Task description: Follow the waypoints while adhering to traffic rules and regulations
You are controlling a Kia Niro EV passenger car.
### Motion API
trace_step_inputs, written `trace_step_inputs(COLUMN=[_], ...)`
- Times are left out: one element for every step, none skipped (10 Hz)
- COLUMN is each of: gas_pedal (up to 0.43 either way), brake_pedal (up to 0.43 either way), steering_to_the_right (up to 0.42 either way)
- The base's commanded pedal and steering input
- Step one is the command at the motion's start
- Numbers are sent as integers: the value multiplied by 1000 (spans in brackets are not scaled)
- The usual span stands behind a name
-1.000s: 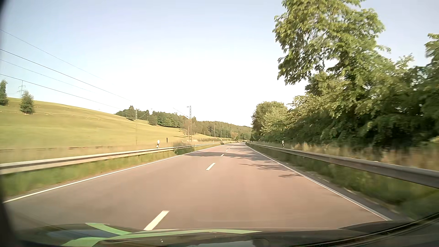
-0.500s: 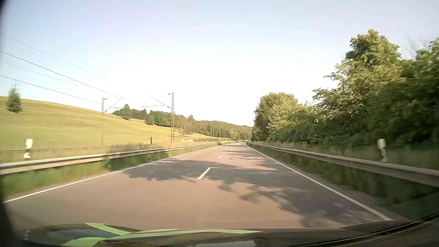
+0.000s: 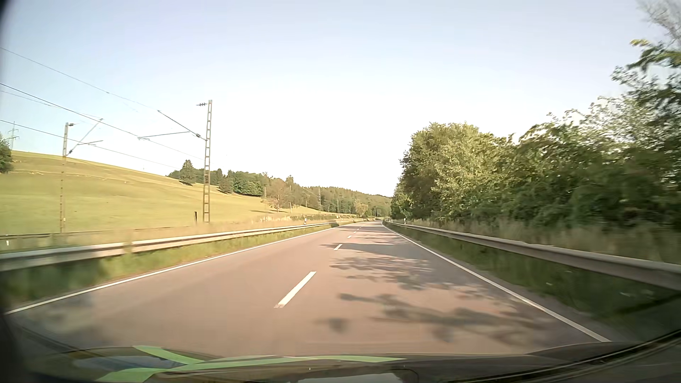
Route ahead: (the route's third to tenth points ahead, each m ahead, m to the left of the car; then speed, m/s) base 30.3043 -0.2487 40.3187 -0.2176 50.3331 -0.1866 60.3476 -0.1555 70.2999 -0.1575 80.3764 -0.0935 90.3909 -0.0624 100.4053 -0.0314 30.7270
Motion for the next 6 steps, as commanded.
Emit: trace_step_inputs(gas_pedal=[268,268,268,268,268,268], brake_pedal=[0,0,0,0,0,0], steering_to_the_right=[-1,-1,-1,-1,-1,-1])
